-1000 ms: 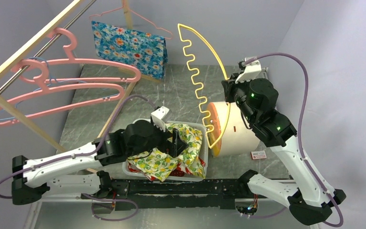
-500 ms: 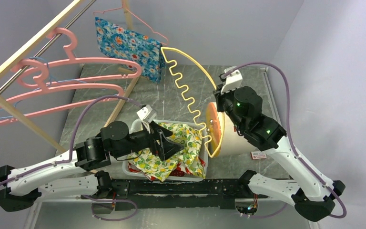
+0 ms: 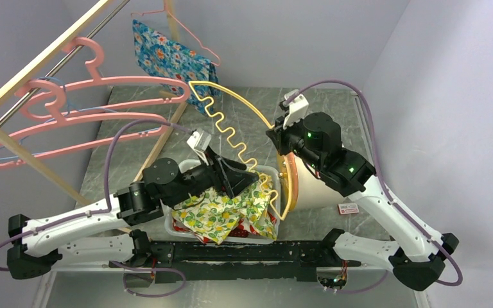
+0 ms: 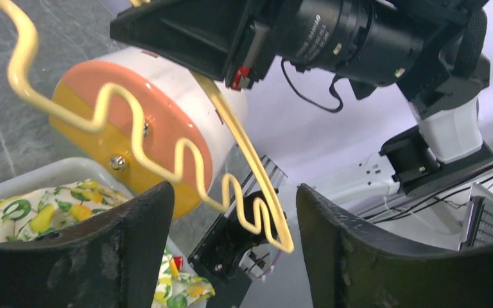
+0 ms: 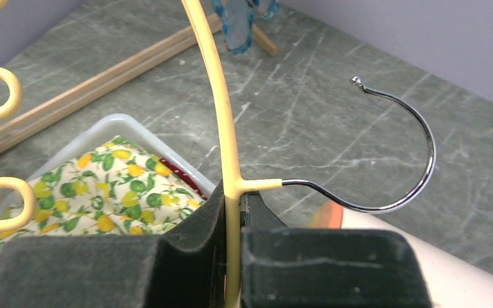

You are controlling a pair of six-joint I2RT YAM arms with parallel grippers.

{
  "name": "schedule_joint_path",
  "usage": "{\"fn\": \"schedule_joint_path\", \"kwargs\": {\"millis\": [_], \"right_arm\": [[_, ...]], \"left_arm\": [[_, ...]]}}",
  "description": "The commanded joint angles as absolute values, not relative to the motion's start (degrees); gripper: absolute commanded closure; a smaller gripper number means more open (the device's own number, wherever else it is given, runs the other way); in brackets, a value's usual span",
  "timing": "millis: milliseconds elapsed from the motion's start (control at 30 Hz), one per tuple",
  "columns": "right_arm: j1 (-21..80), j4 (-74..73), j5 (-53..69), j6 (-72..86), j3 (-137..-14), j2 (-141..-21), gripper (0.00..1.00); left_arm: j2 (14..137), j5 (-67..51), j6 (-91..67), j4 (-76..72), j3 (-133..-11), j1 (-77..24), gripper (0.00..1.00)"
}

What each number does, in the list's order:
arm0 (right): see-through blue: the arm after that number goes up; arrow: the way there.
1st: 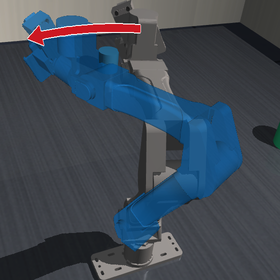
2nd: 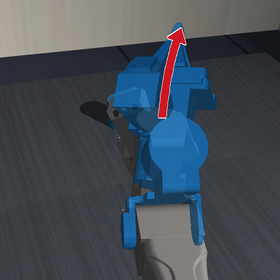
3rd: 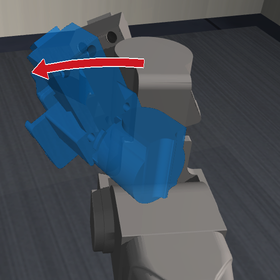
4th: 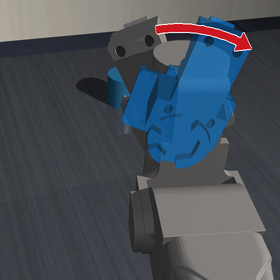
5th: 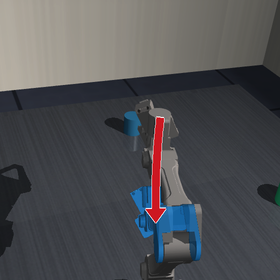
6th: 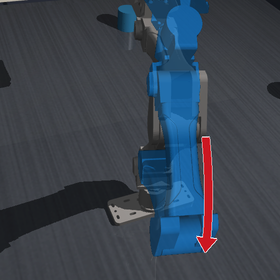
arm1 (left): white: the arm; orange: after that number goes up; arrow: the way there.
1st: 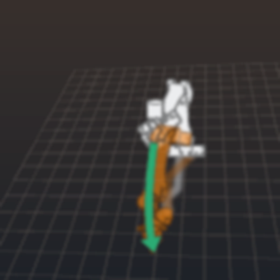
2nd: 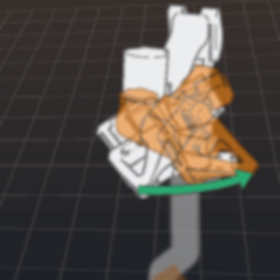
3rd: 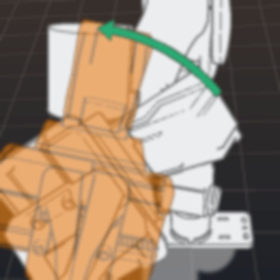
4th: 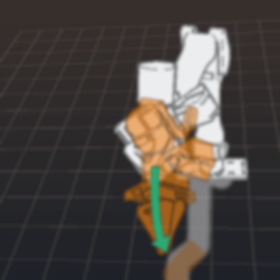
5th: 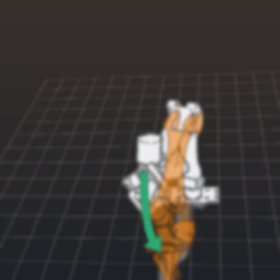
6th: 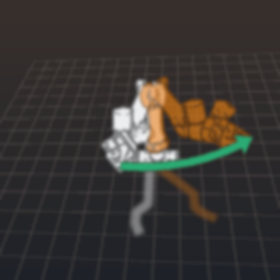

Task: Remove the skirt from the hanger
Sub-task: Place the hanger at the clothesline.

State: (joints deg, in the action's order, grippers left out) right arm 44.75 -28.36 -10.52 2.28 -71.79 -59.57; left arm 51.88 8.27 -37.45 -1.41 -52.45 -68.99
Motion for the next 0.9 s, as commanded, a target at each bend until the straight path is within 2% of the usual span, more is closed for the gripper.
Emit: {"fn": "schedule_joint_path", "kwargs": {"millis": [0,200,367,433,500,567,733,867], "right_arm": [[45.02,-25.57,-4.41,5.95,-73.07,-56.89,1.0],[45.08,-25.09,-2.88,6.5,-72.71,-56.0,1.0],[45.02,-24.22,-0.62,7.22,-72.04,-55.0,1.0],[45.03,-24.23,-0.49,7.69,-71.76,-54.56,1.0],[45.06,-24.2,-0.47,8.26,-71.58,-54.06,0.99],[45.02,-24.18,-0.49,9.07,-71.32,-53.39,0.88],[45.0,-24.29,-1.38,12.88,-70.55,-51.22,0.5],[45.07,-24.66,-3.78,16.78,-69.22,-48.69,0.27]], "left_arm": [[53.98,10.89,-40.15,-11.05,-52.08,-68.82,0.34],[55.69,12.76,-42.63,-19.54,-50.42,-68.82,0.64],[57.58,13.66,-42.08,-20.77,-52.0,-68.82,0.71],[58.13,14.19,-41.75,-20.73,-52.35,-68.8,0.88],[58.03,15.58,-41.98,-20.67,-51.98,-68.82,0.93],[57.27,16.57,-41.52,-22.78,-50.83,-68.82,0.93],[54.62,17.35,-40.0,-34.14,-45.67,-68.84,0.93],[53.11,17.7,-37.75,-37.17,-45.01,-68.84,0.93]]}}
